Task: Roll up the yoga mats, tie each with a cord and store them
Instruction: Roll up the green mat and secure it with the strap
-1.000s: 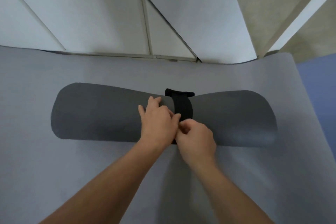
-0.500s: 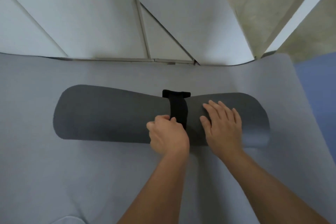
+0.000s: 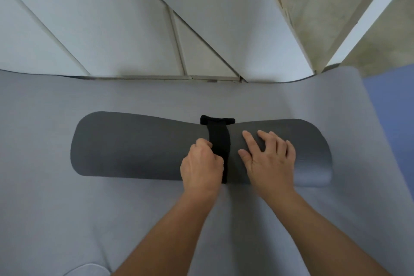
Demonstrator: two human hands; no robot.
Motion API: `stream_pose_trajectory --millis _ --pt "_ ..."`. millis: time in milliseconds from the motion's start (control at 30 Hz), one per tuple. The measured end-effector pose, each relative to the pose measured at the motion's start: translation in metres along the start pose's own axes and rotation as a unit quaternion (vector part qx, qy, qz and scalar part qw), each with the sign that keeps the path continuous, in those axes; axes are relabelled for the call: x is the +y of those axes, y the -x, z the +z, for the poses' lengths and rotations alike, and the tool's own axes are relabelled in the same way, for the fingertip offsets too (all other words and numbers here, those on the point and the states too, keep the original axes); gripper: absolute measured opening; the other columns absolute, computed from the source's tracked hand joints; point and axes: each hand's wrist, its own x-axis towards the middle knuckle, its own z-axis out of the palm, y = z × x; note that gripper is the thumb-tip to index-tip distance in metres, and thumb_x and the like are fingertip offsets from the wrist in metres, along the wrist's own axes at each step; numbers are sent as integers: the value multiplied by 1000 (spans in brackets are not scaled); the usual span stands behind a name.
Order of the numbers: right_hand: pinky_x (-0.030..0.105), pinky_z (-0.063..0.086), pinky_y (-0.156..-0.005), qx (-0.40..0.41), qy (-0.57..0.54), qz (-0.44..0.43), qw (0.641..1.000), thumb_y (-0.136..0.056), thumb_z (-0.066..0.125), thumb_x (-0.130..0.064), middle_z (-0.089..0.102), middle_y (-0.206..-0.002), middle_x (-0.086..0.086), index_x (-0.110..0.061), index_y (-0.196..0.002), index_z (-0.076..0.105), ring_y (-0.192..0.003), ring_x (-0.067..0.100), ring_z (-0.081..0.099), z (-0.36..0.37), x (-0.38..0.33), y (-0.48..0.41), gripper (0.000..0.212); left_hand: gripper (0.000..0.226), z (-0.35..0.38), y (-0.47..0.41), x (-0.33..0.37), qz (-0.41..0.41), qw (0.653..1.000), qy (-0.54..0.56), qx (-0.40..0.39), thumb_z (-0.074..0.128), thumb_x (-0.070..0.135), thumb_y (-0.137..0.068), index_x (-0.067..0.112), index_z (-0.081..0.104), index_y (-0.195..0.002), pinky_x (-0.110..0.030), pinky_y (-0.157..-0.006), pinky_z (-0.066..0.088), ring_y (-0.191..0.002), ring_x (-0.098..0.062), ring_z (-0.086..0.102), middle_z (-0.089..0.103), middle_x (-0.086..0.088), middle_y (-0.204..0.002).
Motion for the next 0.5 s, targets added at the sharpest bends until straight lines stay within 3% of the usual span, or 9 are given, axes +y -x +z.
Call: stream_pose_trajectory --millis 167,333,400,500 --pt "55 31 -107 -4 -6 3 1000 -95 22 -59 53 -133 7 -35 -137 54 -127 32 44 -2 1 -5 58 16 -8 -8 -18 27 999 3 28 53 9 -91 16 53 -106 -29 -70 34 -82 -22 55 64 -2 -99" --pt "54 17 -115 -28 -15 18 999 -98 17 -59 41 -142 4 -39 -144 43 -135 29 31 -2 -2 -11 57 12 15 0 -26 -60 981 174 61 59 22 -96 17 60 -107 -39 -85 52 -92 -20 65 67 0 -99" --pt "51 9 -118 -49 -19 19 998 -99 17 -59 33 -148 2 -41 -148 34 -140 27 22 -5 -4 -13 55 7 24 6 -31 -92 962 250 66 62 25 -95 23 60 -101 -43 -85 56 -89 -20 69 67 1 -97" --pt "50 7 -119 -55 -17 14 998 -99 18 -59 29 -149 0 -43 -149 29 -141 26 19 -5 -1 -15 54 13 39 9 -39 -102 958 262 56 64 29 -94 32 55 -86 -44 -81 57 -82 -20 70 68 1 -90"
